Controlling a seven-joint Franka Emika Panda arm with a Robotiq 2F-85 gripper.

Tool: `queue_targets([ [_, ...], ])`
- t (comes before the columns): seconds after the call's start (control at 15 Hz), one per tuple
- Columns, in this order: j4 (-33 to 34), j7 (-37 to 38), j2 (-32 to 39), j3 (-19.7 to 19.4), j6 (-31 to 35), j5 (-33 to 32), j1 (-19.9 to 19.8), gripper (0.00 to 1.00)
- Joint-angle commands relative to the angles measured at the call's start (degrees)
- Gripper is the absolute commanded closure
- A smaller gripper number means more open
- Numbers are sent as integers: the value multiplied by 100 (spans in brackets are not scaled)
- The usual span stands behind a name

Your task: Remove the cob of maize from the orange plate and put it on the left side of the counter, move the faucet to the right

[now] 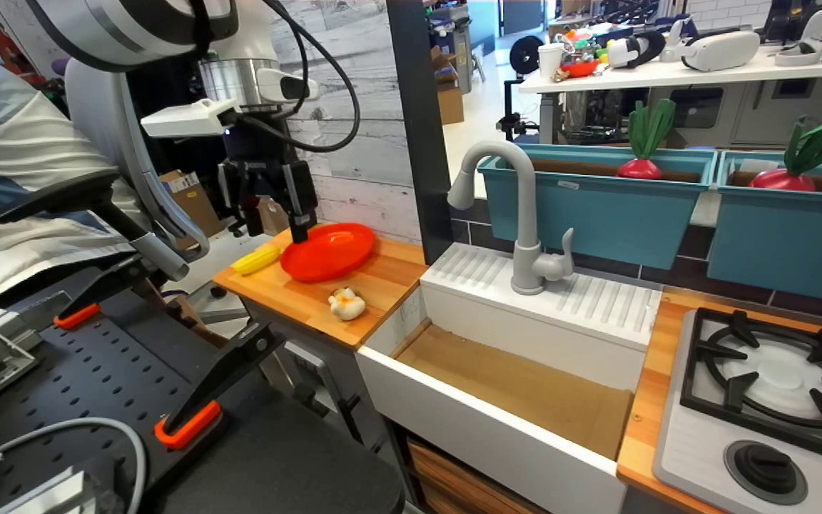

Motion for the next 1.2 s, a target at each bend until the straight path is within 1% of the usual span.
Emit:
queue_targets([
  [0.0,-495,-218,-411,-21,41,139,-468,0],
  [0.27,-607,-107,-501,-139,216,427,-941,0],
  [0.47,-763,-123,-580,-129,536,954,-1347,0],
  [0.67,-799,-9,-570,-108,767,1549,-1638,0],
  [0.93,-612,504,-473,-244,793,2052,-1733,0],
  [1.13,-438,958,-434,-369,707,2208,-1666,0],
])
